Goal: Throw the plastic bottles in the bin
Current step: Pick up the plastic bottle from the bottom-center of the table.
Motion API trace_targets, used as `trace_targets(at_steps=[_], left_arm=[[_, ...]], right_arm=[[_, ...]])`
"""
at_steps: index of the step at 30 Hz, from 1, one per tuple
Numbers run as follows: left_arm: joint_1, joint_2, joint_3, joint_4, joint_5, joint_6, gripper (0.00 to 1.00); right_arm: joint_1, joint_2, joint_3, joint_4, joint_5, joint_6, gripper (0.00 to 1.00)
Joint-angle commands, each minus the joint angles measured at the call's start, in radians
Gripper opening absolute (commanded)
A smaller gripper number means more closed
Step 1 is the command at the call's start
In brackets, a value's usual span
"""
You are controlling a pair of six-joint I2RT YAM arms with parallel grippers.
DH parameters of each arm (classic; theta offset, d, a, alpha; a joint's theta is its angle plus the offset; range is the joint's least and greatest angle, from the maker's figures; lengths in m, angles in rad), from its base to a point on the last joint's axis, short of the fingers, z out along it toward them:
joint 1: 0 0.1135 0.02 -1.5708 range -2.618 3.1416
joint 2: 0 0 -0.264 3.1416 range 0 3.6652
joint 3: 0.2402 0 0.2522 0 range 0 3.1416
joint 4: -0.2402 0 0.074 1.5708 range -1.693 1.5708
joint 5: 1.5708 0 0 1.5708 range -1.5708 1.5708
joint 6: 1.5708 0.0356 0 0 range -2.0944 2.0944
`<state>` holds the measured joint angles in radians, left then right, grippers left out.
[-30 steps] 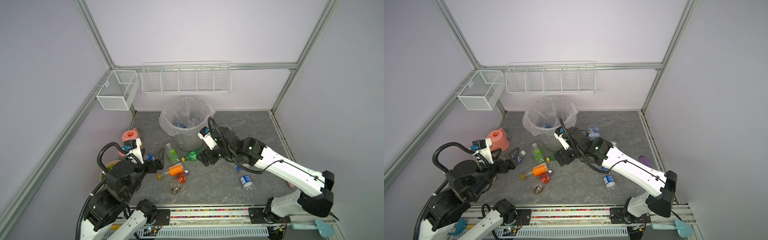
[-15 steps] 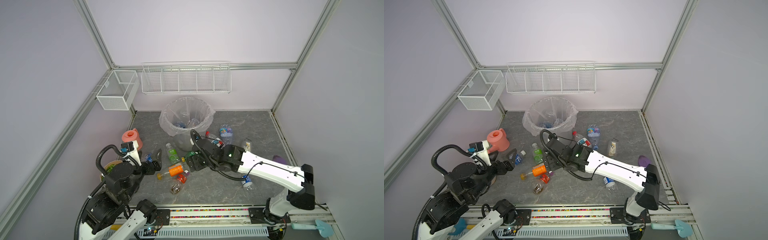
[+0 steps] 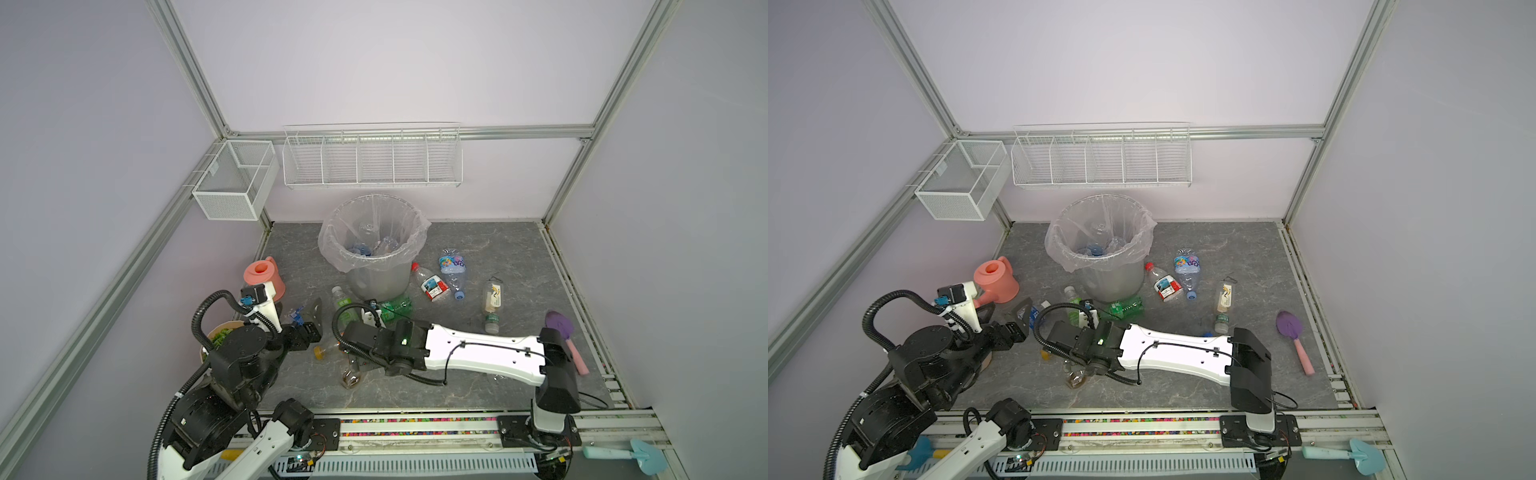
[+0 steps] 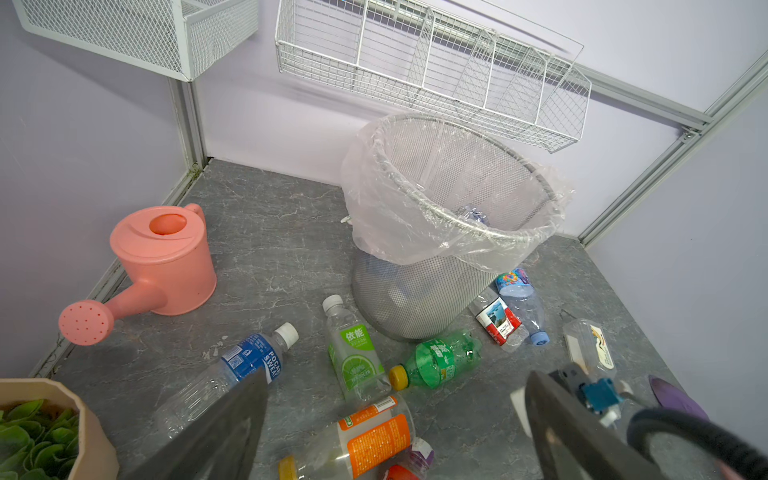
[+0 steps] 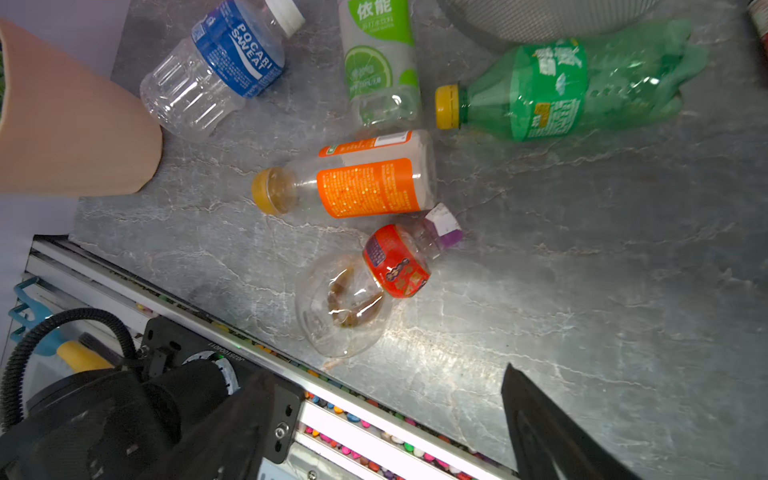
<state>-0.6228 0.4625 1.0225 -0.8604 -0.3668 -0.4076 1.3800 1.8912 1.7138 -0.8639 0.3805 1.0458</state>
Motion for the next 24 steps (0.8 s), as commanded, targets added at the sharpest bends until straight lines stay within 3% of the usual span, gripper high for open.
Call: trace_targets(at_steps=[1,5,24], left_arm=[[0.0,-0.01,0.01,-0.035,-0.011,-0.006,0.96],[0.0,-0.011,0.013,-0.035,-0.009,-0.01,0.96],[-0.001,-0.026,0.024,-0.052,-0.009,-0.01,0.96]], right_arm=[[0.019,0.041,0.011,-0.013,0.003,0.133,0.88],[0.028,0.096,0.011,0.031,-0.047,0.174,0.88],[0.032,0.222,0.041,0.08,-0.045,0.227,0.91]])
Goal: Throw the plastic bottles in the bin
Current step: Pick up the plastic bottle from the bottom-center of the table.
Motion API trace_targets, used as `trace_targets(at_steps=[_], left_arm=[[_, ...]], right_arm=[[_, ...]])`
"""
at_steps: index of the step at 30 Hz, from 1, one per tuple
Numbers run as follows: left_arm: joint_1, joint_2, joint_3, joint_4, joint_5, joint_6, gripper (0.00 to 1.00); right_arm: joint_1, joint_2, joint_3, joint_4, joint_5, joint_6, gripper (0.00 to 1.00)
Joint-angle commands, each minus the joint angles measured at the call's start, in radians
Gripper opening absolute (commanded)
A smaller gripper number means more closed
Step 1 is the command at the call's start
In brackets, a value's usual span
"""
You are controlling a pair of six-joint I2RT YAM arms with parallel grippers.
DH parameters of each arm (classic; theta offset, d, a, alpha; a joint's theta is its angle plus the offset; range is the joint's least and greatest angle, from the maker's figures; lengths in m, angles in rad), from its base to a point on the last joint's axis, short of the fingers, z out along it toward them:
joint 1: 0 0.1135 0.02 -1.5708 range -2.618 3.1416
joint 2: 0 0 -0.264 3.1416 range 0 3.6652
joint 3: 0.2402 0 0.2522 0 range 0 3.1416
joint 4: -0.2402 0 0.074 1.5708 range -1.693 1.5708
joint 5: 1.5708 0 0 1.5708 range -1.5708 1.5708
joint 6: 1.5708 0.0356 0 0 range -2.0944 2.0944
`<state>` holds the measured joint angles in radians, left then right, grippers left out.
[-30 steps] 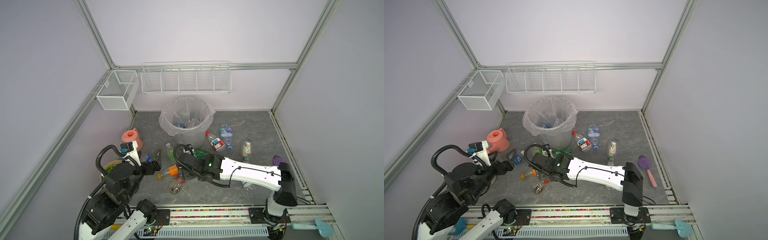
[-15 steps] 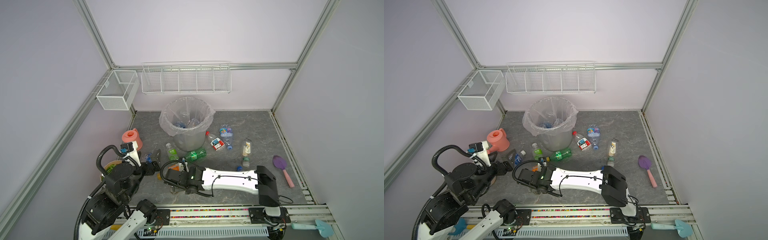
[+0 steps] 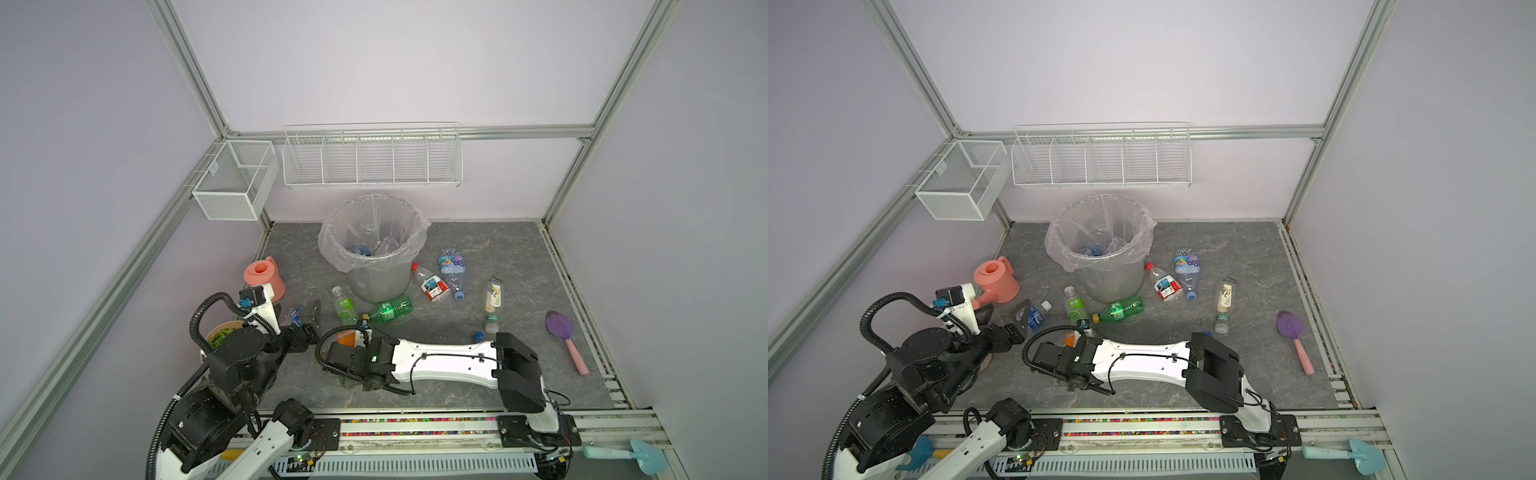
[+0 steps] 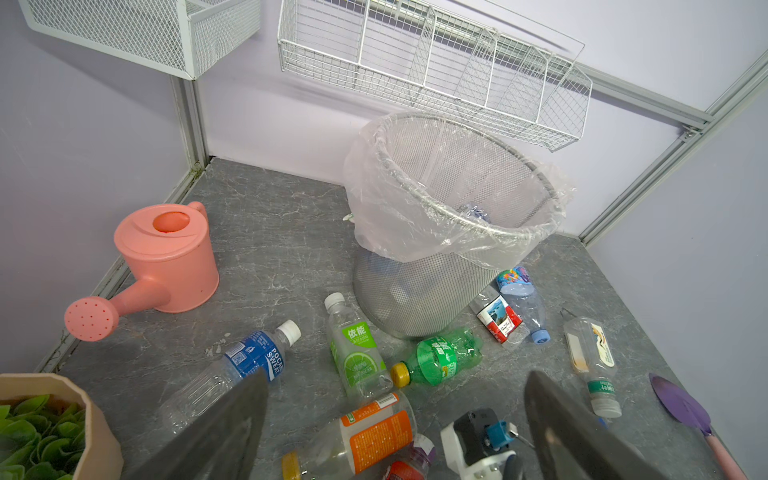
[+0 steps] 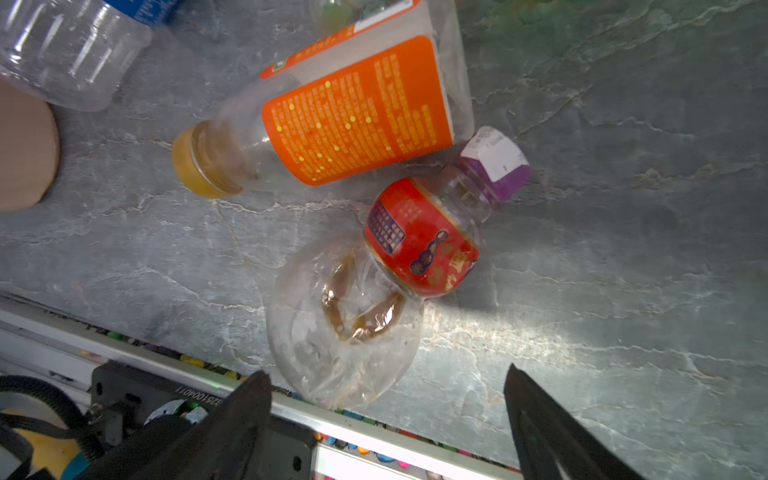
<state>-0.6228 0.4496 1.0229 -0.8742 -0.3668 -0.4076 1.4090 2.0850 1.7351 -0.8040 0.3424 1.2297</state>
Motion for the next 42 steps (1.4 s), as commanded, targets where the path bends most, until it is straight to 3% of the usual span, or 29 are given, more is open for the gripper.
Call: trace_targets(at_steps=[1,18,31,37,42], left_arm=[[-0.001,-0.013,0.023,-0.04,-0.009,-0.01,0.96],[-0.001,-0.025,0.02,-0.047,-0.007,-0.007,0.96],[-0.001,-0.033,0.022,-0.053,-0.006,-0.001,0.96],[0.0,-0.038,0.02,-0.057,-0.008,0.001,0.96],[0.0,-0.032,0.018,-0.046,-0.002,0.001,0.96]], right_arm=[[0.002,0.04,0.028,0.019,-0.007,0.044,0.91],[-0.007,0.147,0.043,0.026,-0.055,0.063,0.92],[-0.01,0.113,-0.062,0.024,-0.056,0.097,0.92],[-0.01,0.05,-0.18,0.056,-0.05,0.117,1.0],[-0.002,0.006,-0.218,0.023,-0.013,0.119,0.91]])
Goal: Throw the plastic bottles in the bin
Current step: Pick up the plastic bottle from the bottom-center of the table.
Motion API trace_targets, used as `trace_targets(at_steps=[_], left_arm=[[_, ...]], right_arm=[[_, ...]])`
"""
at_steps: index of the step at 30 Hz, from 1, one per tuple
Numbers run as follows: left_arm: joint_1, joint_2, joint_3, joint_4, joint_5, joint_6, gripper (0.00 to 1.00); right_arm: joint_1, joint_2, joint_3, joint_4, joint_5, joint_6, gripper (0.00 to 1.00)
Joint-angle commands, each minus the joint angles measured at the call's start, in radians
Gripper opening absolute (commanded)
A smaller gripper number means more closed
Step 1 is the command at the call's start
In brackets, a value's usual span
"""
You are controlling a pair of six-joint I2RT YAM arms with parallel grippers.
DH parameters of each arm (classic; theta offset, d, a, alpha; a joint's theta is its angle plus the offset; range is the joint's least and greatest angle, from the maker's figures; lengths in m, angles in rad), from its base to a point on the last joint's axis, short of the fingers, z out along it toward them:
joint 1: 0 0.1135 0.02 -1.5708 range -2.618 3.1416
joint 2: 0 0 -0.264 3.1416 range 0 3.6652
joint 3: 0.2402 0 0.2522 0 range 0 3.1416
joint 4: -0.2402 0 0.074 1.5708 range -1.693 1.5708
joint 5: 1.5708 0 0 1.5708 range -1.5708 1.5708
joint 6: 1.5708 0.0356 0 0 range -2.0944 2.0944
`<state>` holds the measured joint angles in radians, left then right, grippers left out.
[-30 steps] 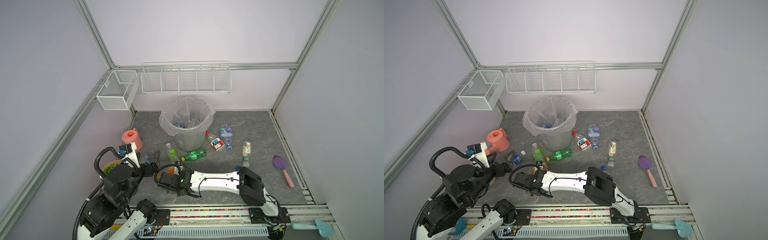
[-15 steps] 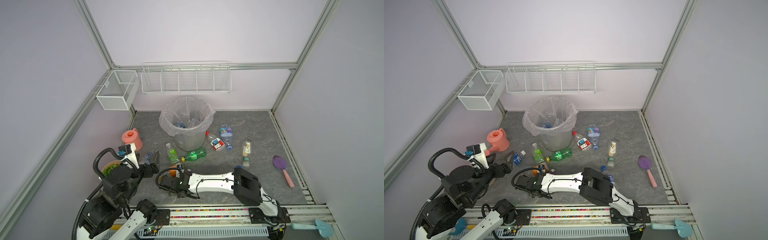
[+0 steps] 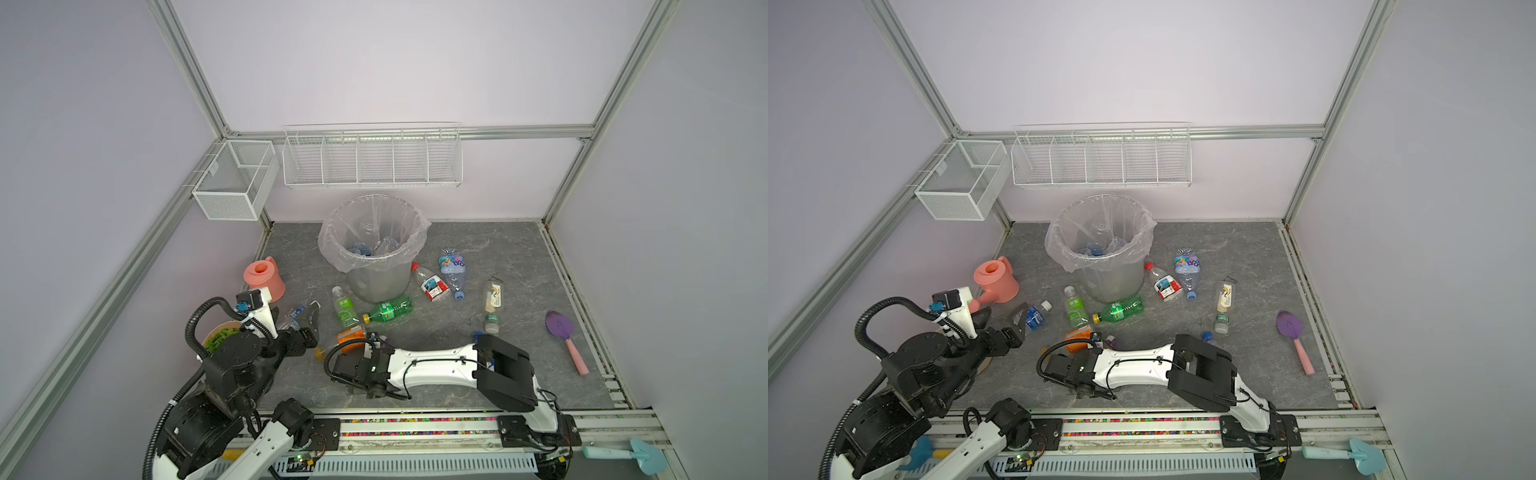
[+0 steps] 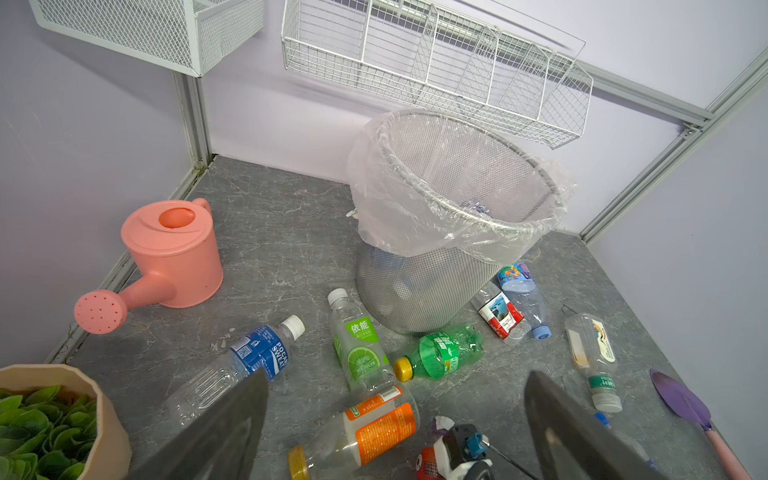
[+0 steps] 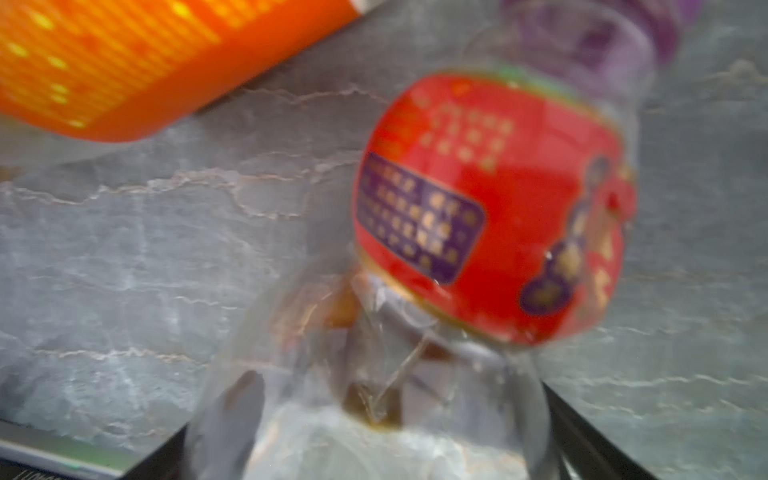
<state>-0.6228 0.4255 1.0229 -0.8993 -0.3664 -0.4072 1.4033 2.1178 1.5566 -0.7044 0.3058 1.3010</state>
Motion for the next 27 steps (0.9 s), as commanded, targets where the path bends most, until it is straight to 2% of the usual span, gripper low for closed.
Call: trace_targets(at_steps=[1,7,9,15,21,27], left_arm=[[-0.001,-0.004,0.02,-0.018,-0.001,0.002,0.96],[0.0,0.007,0.032,-0.012,0.003,0.006,0.96],[0.0,0.007,0.032,-0.012,0.003,0.008,0.96],[0.0,0.006,0.032,-0.01,0.006,0.008,0.96],[0.0,0.011,0.032,-0.007,0.009,0.01,0.96],[-0.001,0.022,0.018,0.008,0.019,0.01,0.96]], right_arm=[[0.003,-0.036,-0.051,-0.076,0.029,0.05,0.86],[-0.001,-0.061,-0.067,-0.095,0.055,0.049,0.62],[0.0,-0.064,-0.059,-0.112,0.066,0.044,0.59],[0.005,-0.096,-0.031,-0.193,0.136,0.027,0.57],[0.041,-0.177,0.036,-0.403,0.32,0.006,0.58],[0.072,-0.357,0.016,-0.555,0.513,-0.005,0.6]])
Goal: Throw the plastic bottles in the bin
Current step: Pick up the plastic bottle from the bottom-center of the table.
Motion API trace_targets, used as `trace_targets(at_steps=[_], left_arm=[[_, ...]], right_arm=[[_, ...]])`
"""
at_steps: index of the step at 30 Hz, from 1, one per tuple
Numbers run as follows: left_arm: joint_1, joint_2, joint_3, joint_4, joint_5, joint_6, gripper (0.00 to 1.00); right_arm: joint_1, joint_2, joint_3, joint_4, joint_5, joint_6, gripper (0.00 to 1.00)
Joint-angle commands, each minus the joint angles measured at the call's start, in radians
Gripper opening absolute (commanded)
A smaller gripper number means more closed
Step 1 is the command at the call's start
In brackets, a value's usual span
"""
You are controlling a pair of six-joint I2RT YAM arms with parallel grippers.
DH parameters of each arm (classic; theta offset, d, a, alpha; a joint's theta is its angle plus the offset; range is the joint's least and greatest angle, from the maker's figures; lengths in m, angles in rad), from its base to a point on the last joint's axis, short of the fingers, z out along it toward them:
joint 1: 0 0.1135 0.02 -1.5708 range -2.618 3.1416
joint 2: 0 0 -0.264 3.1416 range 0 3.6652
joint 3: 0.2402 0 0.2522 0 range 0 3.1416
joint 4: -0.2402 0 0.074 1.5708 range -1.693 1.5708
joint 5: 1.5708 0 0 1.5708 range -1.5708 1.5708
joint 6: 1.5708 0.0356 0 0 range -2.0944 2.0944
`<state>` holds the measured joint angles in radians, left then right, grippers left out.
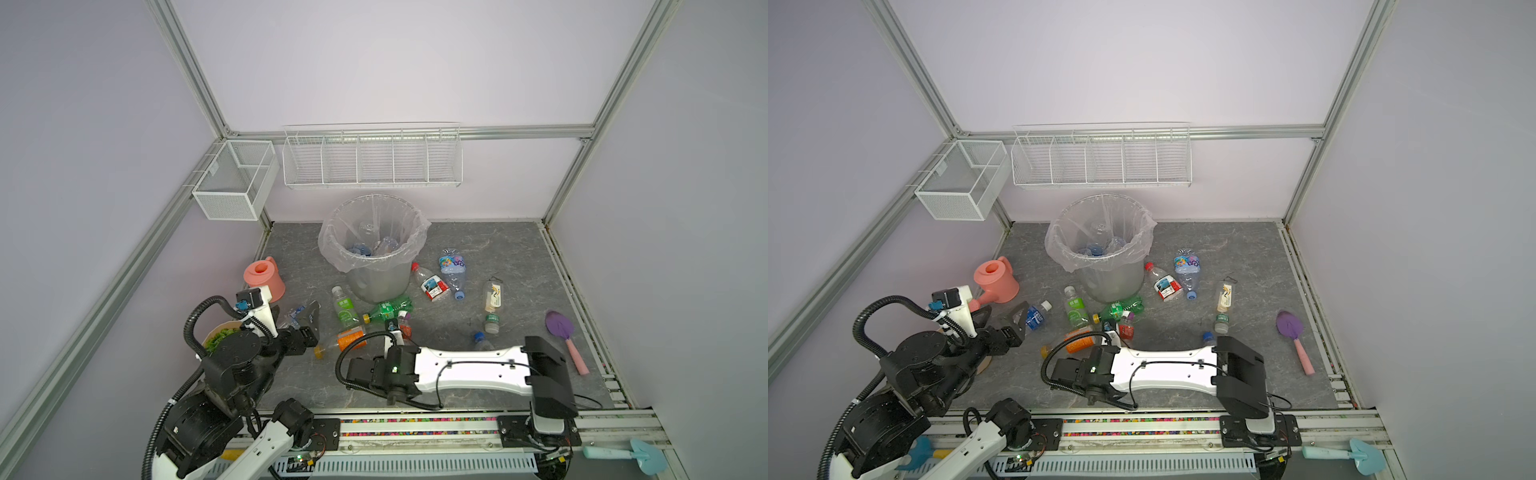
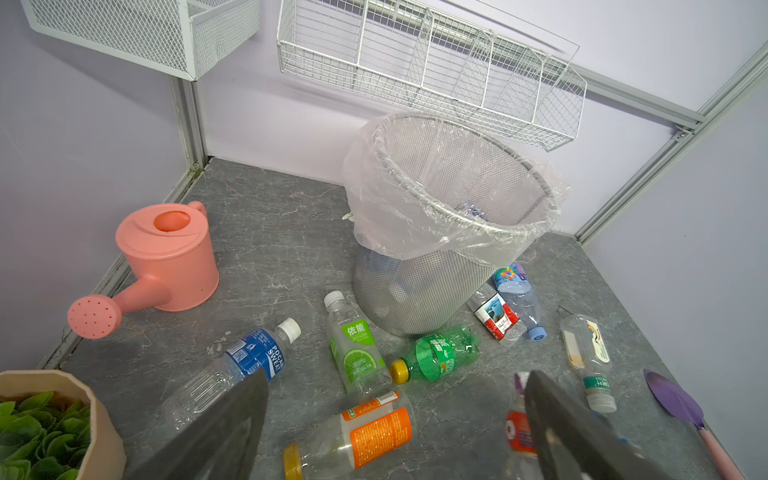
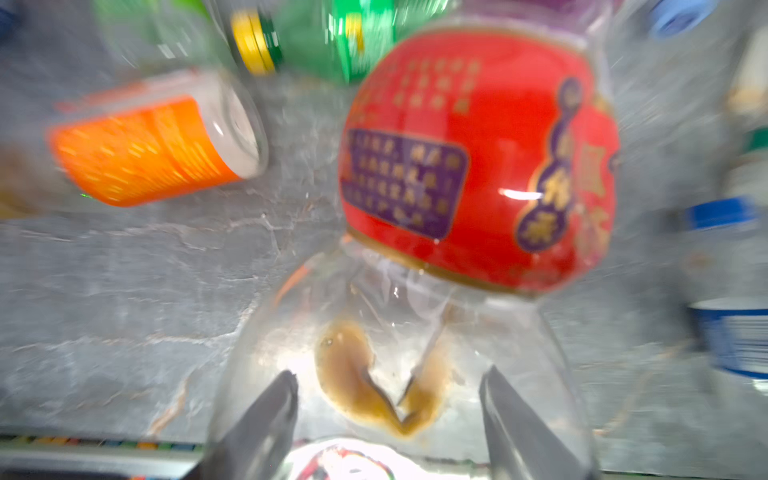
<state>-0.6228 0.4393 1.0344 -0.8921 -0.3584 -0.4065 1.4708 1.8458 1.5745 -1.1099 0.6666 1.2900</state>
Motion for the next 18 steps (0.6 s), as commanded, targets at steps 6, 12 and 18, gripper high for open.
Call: trace_targets(at_steps=[6,12,18], left_arm=[[0.0,0.038,-0.021,0.019,0.05,-0.007,0.96],[0.0,0.076,-0.031,0.016,0.084,-0.026,0.95],[-0.001,0.089,-0.051,0.005,0.12,-0.05,0.95]], right_arm=[[0.002,-0.296,0.011,-0.316,0.377,-0.012,0.61],[-0.046,-0.478,0.099,-0.089,0.506,-0.46,0.66],[-0.172,-0.625,0.11,0.404,0.377,-0.97,0.65]])
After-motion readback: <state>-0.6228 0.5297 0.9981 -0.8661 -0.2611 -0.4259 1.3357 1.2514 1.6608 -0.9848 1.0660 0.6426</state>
